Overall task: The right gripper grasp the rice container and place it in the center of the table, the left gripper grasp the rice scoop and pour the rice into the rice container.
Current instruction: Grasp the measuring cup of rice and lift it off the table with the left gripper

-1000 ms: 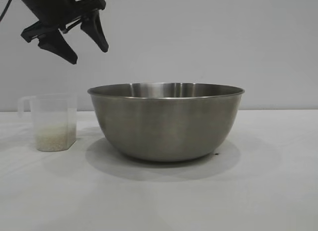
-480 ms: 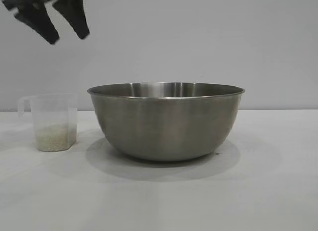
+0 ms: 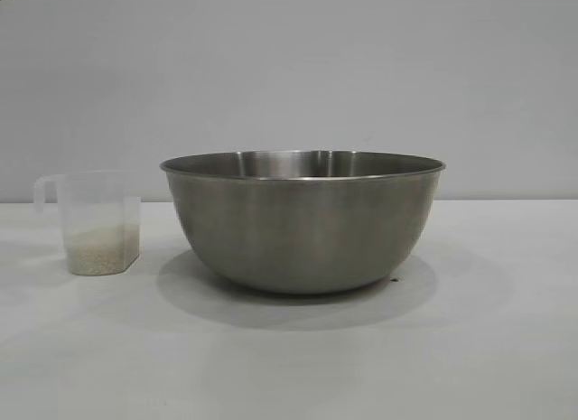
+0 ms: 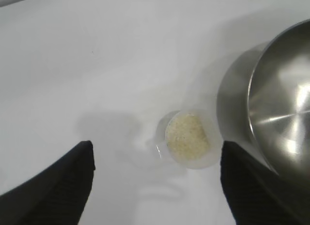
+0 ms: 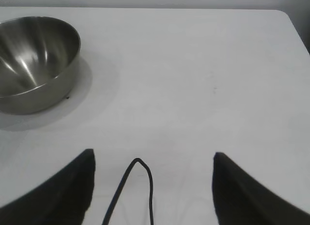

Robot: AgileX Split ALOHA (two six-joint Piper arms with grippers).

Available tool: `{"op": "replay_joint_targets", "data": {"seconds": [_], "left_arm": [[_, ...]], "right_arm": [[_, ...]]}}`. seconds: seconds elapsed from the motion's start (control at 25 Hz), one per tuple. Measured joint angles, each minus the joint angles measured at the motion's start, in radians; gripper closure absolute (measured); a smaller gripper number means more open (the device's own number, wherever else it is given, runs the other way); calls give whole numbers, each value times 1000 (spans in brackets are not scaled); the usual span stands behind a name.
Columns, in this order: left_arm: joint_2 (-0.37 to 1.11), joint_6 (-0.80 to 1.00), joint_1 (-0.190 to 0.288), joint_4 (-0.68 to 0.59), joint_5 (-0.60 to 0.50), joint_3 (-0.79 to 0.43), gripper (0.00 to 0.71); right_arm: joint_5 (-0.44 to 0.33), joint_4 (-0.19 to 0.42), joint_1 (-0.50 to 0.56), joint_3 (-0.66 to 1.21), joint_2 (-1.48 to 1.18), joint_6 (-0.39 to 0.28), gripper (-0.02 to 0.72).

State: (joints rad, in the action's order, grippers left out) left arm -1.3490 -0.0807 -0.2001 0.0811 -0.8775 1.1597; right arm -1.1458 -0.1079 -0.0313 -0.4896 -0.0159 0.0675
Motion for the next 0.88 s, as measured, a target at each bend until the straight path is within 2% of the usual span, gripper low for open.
{"op": "replay_joint_targets", "data": {"seconds": [0.12,0.36,0.48,0.64,0.88], "left_arm": [[73,0,0,12,92,-134,237],[238,1,0,102,373,-422,237],[298,1,0,120,493,-521,237],[331,1,0,146,643,-639,237],[334,1,0,212,927,-809,237]], "right_arm": [[0,0,0,0,0,0,265],[0,0,0,0,0,0,265],[0,0,0,0,0,0,265],[0,0,0,0,0,0,265],[0,0,0,0,0,0,265]]}}
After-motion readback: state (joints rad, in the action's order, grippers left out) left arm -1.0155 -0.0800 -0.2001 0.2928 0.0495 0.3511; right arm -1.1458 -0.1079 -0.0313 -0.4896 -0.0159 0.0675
